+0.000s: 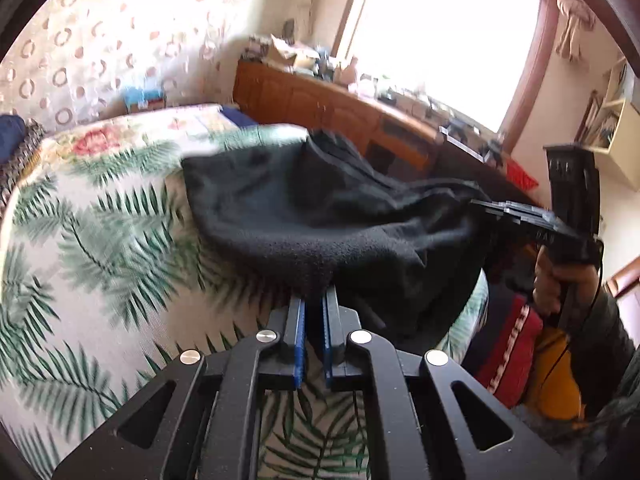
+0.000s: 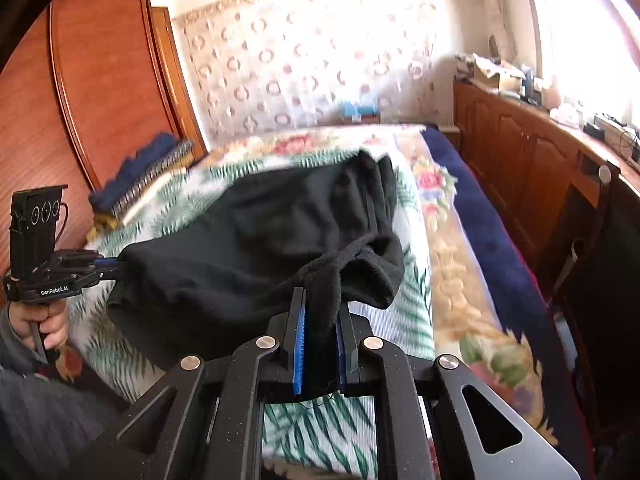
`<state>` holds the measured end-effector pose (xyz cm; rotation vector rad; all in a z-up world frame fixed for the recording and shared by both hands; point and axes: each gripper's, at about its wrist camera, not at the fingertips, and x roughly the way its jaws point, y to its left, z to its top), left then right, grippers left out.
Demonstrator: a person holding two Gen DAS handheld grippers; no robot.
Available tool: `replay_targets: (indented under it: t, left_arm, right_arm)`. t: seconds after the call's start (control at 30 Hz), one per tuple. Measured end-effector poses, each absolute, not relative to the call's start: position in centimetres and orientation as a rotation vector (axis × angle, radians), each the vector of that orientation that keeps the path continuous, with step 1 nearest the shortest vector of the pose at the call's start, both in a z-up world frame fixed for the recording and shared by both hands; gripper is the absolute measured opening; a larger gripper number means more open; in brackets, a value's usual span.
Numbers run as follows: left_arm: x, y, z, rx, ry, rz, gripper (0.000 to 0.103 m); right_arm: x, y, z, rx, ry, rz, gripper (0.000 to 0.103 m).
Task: Fold small clothes
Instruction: 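Close the left gripper on the shirt bundle beside the right gripper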
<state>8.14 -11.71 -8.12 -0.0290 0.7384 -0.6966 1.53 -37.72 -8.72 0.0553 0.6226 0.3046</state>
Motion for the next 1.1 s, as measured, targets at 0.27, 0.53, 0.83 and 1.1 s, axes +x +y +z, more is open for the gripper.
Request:
replay_targets:
  t: [0.27,0.53,0.83,1.1]
  left_arm:
    - [11.7,-10.8,-4.9,-0.047,0.656,-0.648,0.008]
    - [16.7,-10.1,-5.3,-0.079,0.659,-0.625,0.008]
    - [22.0,-10.7,-5.9,-0.095,0.706,-0.603,0.008]
    - [25.8,-11.2,-8.1,-0.087,0.775,-0.586,0.008]
  right_arm:
    - [4.1,-36.9,-6.7,0.033,0.526,0.3,0.012]
    - [8.6,-36.3,-6.5,0.018,0.501,0.299,0.012]
    - [12.0,-36.0,-7.2,0.005,0.511,0.306,0.012]
    - [14.8,-35.4,-8.3,-0.012,0.555,0.293,0.012]
